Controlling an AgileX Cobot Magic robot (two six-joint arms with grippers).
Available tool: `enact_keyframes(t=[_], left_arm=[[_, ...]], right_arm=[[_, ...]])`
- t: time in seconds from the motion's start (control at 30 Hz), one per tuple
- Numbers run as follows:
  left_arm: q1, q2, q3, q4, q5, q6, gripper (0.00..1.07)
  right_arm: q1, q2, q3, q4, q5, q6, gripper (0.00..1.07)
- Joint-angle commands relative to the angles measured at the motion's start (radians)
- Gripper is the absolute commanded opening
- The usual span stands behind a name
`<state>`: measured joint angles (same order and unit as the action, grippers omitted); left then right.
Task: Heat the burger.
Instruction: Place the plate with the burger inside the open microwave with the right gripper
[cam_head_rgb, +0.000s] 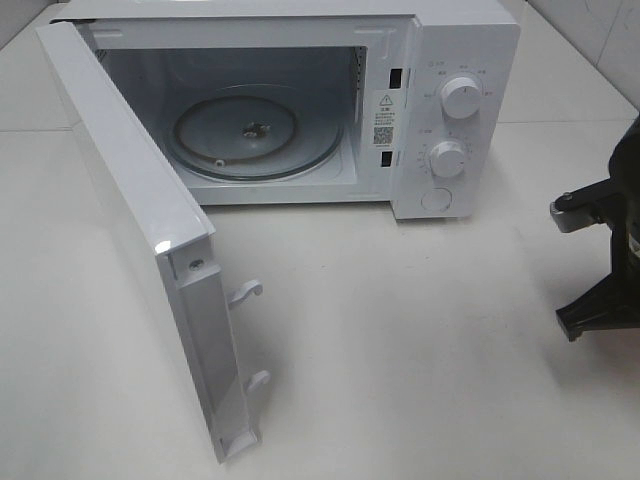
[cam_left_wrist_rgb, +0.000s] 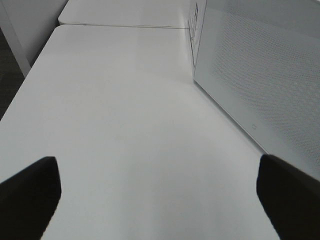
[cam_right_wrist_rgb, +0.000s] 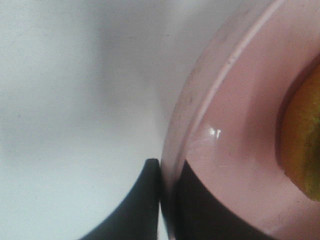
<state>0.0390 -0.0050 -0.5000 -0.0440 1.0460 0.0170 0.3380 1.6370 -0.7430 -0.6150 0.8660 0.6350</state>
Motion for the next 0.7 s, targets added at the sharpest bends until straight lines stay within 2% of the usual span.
enact_keyframes(t=[0.03,0.27,0.43,0.53,0.6,0.7], left_arm=[[-0.005,-0.027,0.005,-0.006,-0.009,0.001,1.01],[-0.005,-0.027,0.005,-0.006,-0.009,0.001,1.01],[-0.005,-0.027,0.005,-0.006,-0.009,0.001,1.01],[-0.005,-0.027,0.005,-0.006,-0.009,0.001,1.01],[-0.005,-0.027,0.005,-0.006,-0.009,0.001,1.01],[-0.005,-0.027,0.005,-0.006,-0.009,0.001,1.01]], right_arm=[[0.012,-0.045,0.001,-0.047,0.081,0.008,0.0],[0.077,-0.072,0.042,-0.041,0.103,0.01,0.0],[0.161,-0.128,0.083,-0.038,0.112,0.033,0.0],[0.172,-0.136,0.088,-0.037,0.116,0.034,0.0],[0.216,-0.158,0.108,-0.037,0.134,0.048,0.0],[0.227,-0.163,0.113,-0.037,0.134,0.052,0.0]])
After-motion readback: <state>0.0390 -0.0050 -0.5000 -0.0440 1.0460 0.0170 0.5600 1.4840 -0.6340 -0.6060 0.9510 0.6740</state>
